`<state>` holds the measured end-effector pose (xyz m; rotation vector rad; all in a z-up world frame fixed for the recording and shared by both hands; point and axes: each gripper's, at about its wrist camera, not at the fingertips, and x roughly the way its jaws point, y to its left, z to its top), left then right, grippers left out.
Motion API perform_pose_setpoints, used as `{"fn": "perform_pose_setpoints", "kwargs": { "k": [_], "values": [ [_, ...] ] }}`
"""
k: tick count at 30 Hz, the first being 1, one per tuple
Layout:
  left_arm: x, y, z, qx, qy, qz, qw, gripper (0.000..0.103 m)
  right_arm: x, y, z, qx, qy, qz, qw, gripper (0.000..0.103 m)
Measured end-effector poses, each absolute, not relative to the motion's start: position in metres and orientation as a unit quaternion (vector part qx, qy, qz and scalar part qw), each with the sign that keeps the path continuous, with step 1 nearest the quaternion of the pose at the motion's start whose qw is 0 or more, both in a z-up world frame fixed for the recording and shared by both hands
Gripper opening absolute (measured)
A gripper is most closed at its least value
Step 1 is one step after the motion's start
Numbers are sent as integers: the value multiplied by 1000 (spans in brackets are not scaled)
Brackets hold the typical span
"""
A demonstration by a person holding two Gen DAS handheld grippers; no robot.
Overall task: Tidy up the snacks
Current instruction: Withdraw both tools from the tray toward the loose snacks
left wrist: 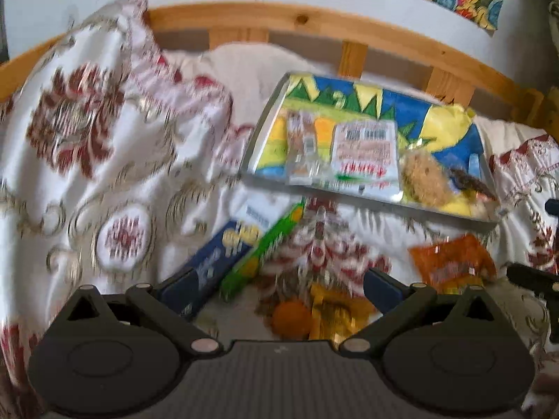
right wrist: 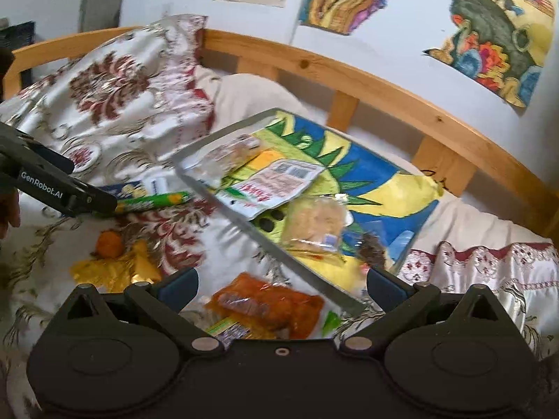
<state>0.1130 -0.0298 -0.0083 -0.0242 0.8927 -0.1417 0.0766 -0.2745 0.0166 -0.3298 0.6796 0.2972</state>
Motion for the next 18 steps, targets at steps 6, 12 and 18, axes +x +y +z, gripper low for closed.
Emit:
{"fn": "perform_pose_setpoints", "kwargs": {
  "k": [6,12,18],
  "values": [
    [89,-31,-28,5,475,-67,877,102,68,-268,18,-187,322,171,912,102],
    [82,-41,-41,20,497,-82,863,102,66,-264,6,-205,358,202,888,102],
    [84,-47,-45,2,508,-108,855,102,64,-255,-6,-220,393,227,863,102]
  ]
}}
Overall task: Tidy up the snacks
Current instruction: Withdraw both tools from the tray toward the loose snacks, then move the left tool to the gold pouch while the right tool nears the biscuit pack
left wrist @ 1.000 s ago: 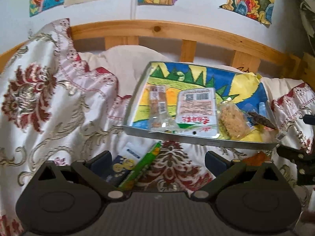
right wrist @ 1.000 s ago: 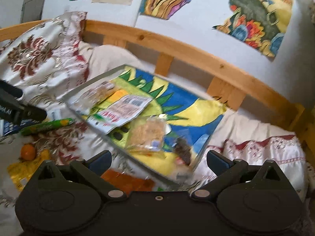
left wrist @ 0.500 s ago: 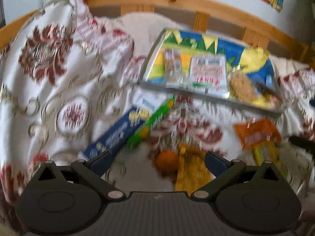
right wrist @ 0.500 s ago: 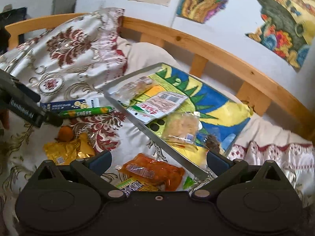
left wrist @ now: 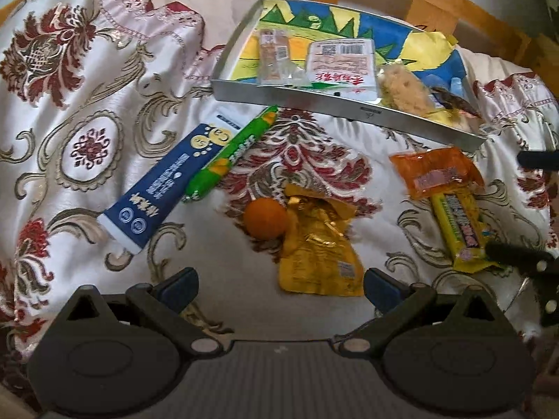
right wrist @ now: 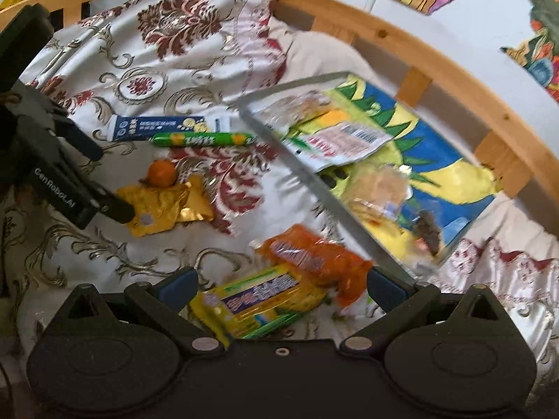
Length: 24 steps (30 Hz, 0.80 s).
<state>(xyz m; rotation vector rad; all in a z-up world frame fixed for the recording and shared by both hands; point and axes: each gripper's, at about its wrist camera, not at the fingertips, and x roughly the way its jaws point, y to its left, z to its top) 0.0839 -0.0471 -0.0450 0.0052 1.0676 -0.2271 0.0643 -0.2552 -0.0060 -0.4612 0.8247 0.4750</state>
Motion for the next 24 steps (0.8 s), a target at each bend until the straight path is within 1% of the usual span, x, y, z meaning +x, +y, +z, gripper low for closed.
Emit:
{"fn": "perform_pose_setpoints", "kwargs": {
  "k": [6,11,16,24],
  "values": [
    [90,-56,-51,14,513,-113,851,102,78,-257,-19,-181,438,200,858,102],
    [90,-56,-55,11,523,-114,844,102,76,-250,-28,-202,450,207,845,102],
    [91,-55,-55,14,524,-111,844,102,77,-249,-30,-198,459,209,841,102],
    [100,-64,-60,24,504,-99,858,102,94,-255,-40,-122,489,178,845,102]
  ]
}}
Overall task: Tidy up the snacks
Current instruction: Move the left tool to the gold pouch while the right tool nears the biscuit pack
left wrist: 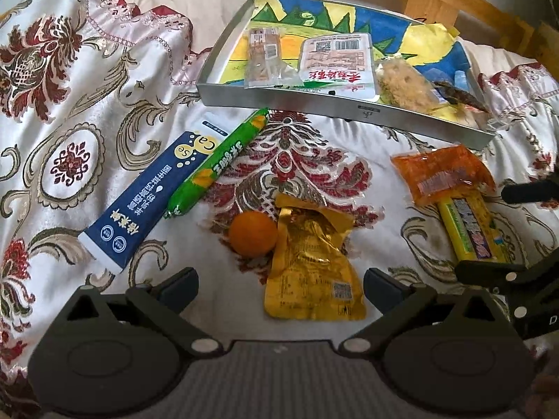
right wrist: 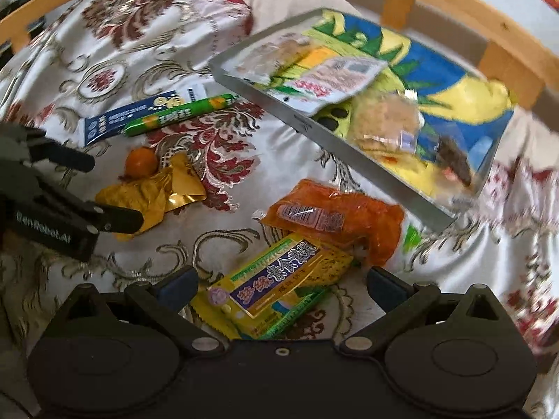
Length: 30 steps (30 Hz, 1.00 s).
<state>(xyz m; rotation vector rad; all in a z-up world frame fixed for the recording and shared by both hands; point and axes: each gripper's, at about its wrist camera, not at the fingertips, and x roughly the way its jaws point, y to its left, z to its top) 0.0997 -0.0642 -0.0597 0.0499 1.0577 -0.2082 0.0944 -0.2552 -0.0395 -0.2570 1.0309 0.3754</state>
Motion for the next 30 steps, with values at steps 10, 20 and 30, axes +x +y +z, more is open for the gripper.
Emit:
{"fn": "perform_pose_setpoints", "kwargs": {
  "k": [10,20,30],
  "values": [
    [105,-71,-70,34,506,-101,856,102,105,-255,-51,-94,509,146,843,102],
    [107,-71,-70,34,505,-103,856,102,106,-254,-52,-94,508,137,846,101],
    [106,-72,-70,40,503,-110,857,100,106,-255,-51,-91,507,132,847,100]
  ]
}}
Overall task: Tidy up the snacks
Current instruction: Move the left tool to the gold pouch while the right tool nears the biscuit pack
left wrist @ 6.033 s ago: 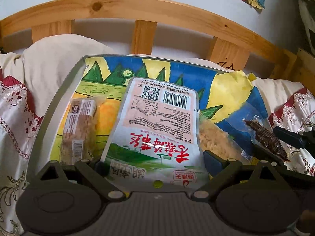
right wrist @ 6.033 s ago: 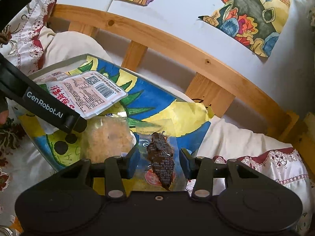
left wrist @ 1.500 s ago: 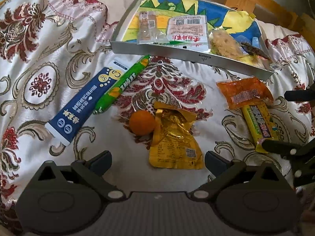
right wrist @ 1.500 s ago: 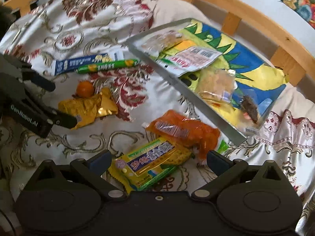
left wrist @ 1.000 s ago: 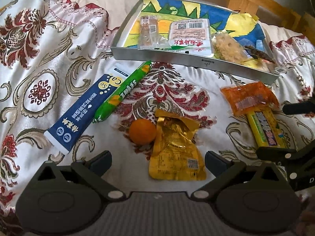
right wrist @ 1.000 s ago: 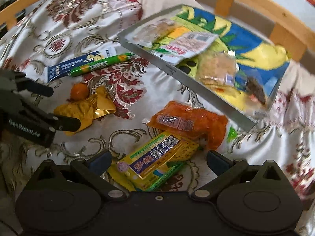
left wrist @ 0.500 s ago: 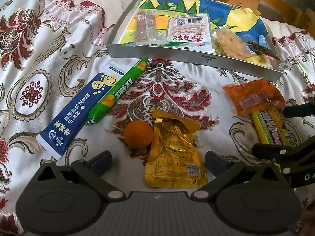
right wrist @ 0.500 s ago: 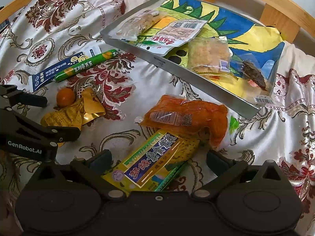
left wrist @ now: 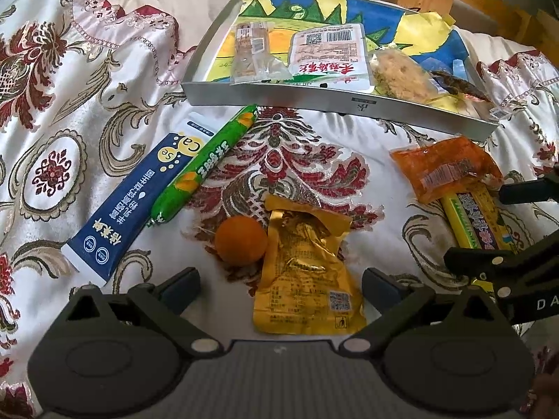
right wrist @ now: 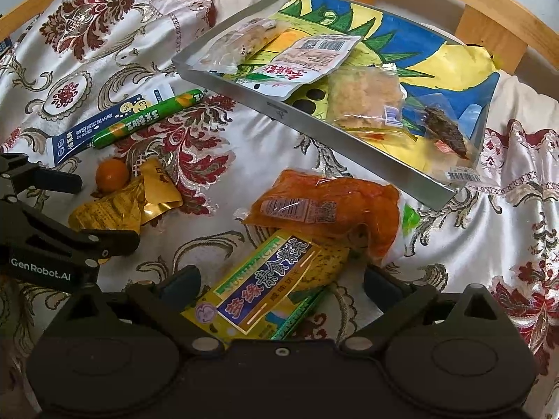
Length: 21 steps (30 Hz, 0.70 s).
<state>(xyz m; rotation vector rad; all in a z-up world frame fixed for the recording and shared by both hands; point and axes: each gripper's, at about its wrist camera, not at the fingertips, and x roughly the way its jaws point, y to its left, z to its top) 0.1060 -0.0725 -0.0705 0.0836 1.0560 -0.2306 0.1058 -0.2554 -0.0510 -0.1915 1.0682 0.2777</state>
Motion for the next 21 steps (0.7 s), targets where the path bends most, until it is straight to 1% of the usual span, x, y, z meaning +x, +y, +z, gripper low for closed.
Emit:
{"fn": "perform_pose_setpoints", "kwargs": {
  "k": [4,7,10,12,17,19,21],
  "values": [
    [107,-73,-71,42,503,-111,856,97,105,-253,-54,-99,508,126,846,98],
    [106,-73,-71,40,503,-116,856,92,105,-252,-54,-102,508,126,846,93],
    [105,-74,-70,41,503,-120,855,88,105,-253,-53,-95,509,131,845,87],
    [105,-74,-71,43,506,-121,853,86,104,-253,-53,-94,509,133,845,81],
    [105,-73,-70,49,509,-123,851,79,104,-254,-49,-88,507,138,846,73],
    [105,-72,-69,43,510,-125,850,74,103,-255,-48,-81,507,141,846,71],
    [104,-71,-67,37,510,-128,850,71,102,-257,-46,-79,506,147,846,69]
  ]
}}
